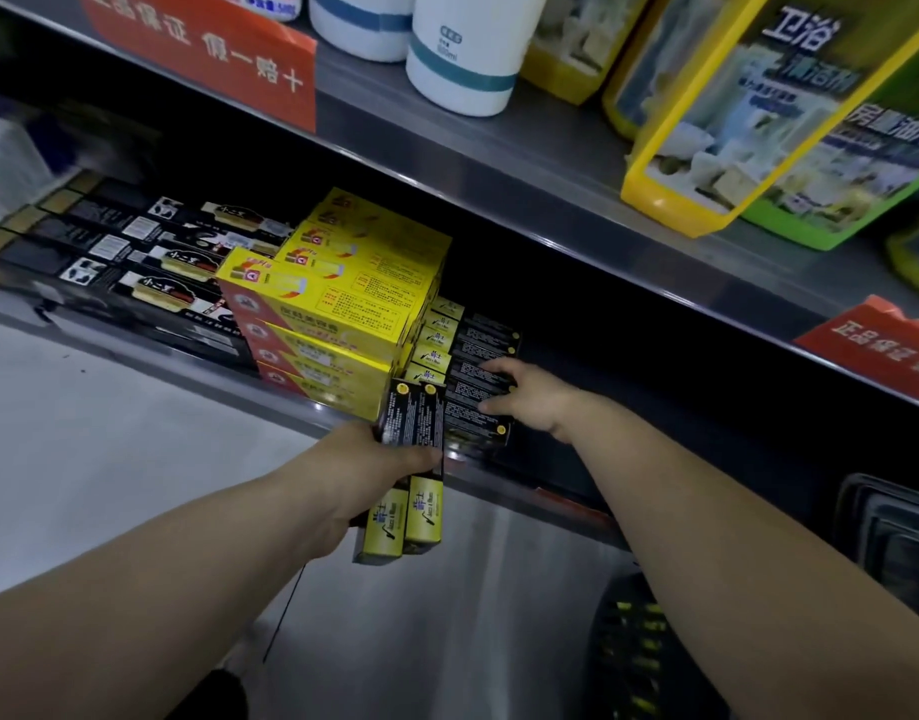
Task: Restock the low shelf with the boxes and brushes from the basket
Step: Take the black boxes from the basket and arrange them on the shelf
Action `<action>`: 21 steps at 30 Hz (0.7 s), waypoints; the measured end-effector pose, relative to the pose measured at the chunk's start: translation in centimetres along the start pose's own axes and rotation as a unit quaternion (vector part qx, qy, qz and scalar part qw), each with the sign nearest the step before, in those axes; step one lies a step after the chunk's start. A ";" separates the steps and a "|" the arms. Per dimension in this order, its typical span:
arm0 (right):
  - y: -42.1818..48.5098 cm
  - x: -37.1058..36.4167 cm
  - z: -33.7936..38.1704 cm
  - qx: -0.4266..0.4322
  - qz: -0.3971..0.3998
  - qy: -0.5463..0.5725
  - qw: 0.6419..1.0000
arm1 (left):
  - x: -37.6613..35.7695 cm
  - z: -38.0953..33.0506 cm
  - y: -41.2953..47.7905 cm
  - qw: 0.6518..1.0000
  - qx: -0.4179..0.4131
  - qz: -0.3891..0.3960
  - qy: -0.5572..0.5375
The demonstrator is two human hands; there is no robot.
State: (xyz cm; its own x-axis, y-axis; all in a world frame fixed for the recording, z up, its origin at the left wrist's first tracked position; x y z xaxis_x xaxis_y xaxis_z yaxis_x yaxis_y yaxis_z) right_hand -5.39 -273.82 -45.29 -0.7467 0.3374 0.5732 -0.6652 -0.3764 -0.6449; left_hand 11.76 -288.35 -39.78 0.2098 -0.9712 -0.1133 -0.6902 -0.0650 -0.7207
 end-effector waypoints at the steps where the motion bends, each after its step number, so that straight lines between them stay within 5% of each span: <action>1: -0.1 0.0 0.0 -0.003 -0.002 -0.012 1.000 | -0.1 0.0 0.0 1.000 0.003 0.003 0.000; 5: -1.9 1.2 1.4 0.004 -0.016 -0.147 0.989 | -0.2 -0.2 -0.1 1.000 0.011 0.017 -0.006; 11: -8.5 2.2 5.9 0.217 0.179 -0.076 0.957 | -0.9 -1.2 -0.6 0.996 0.009 0.080 -0.030; 16: -10.3 2.7 5.1 0.217 0.097 -0.075 0.968 | -0.8 -1.8 -0.9 0.996 -0.001 0.092 0.015; 19: -9.8 4.3 3.8 0.183 0.083 -0.116 0.973 | -0.4 -1.7 -0.8 0.999 0.023 0.046 0.011; 21: -8.6 5.6 2.7 0.161 0.006 -0.133 0.978 | 0.0 -1.6 -0.2 0.999 0.028 0.000 -0.031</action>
State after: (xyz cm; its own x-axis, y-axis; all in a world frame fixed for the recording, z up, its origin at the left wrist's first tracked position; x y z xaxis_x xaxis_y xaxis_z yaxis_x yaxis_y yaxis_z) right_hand -3.87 -271.03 -35.15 -0.6997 0.1112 0.7058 -0.5906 -0.6459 -0.4837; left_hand 10.81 -288.71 -38.54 0.2536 -0.9549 -0.1547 -0.6506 -0.0500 -0.7578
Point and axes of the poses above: each hand's wrist, its own y-axis towards the middle knuckle, its own x-axis out of the back of the hand, z = x × y, the point moved 1 cm from there along y, towards the middle knuckle, and after that the axes turned 2 degrees about z, right-handed, at the moved point
